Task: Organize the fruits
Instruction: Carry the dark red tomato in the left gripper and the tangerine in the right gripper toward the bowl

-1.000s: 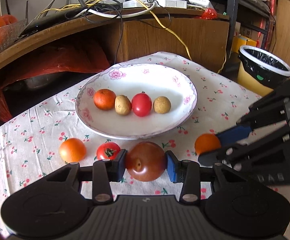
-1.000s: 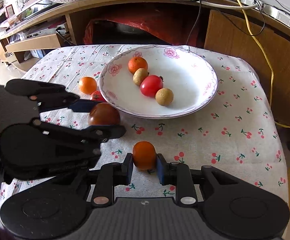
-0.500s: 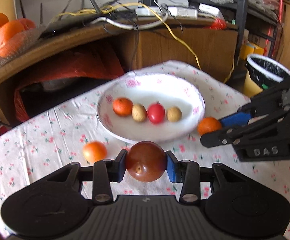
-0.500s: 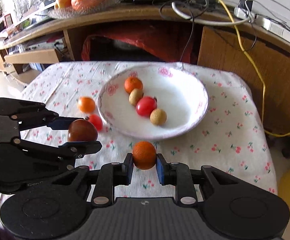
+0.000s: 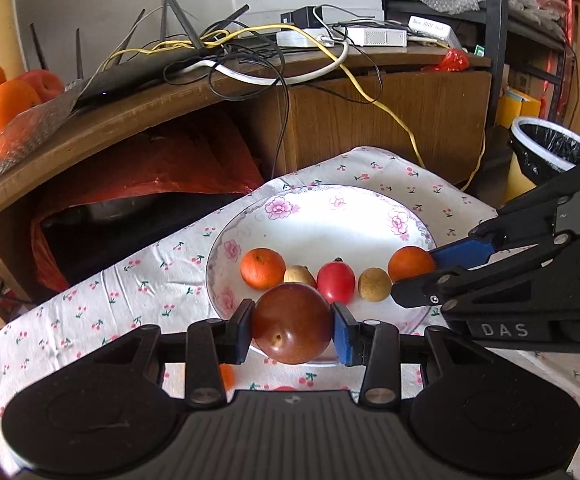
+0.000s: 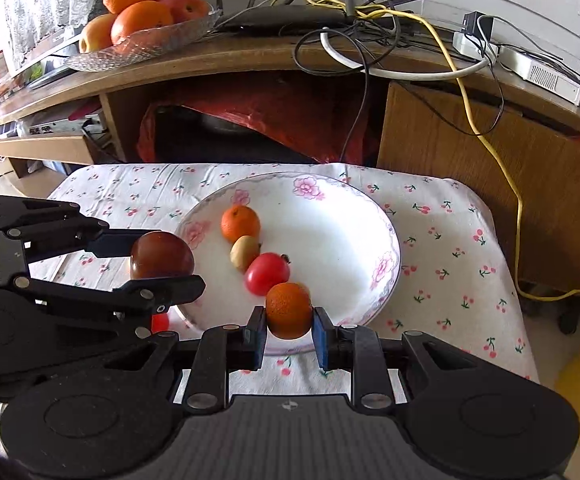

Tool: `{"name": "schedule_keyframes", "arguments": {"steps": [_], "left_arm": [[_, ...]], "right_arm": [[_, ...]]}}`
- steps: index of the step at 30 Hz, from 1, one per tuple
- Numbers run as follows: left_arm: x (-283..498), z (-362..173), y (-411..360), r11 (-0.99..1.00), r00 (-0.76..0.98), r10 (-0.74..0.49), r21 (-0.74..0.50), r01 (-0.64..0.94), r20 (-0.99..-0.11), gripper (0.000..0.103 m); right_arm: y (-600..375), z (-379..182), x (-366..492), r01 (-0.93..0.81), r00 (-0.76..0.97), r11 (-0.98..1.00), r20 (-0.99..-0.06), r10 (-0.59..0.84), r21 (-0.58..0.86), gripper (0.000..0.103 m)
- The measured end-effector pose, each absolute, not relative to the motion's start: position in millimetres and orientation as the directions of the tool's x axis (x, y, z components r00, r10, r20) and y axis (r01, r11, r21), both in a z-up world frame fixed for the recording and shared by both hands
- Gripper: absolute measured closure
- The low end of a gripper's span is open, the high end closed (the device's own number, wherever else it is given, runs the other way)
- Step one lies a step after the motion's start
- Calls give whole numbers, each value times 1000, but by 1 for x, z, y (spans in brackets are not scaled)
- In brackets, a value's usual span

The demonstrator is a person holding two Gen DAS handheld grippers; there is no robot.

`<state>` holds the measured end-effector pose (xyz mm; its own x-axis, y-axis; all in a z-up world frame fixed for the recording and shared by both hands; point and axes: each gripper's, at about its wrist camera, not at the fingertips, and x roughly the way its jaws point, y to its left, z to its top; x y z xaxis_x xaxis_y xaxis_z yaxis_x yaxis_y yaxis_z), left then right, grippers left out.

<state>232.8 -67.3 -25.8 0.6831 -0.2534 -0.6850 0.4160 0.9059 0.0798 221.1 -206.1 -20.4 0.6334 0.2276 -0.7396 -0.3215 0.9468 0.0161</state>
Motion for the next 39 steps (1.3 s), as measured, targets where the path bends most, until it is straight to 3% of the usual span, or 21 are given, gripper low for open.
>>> {"name": "schedule_keyframes", "arguments": {"steps": [39], "left_arm": [[263, -47, -70, 907, 667, -213, 111, 407, -714, 54]], "right_arm": [[-198, -33, 252, -347, 637, 937, -742, 211, -32, 77]]}}
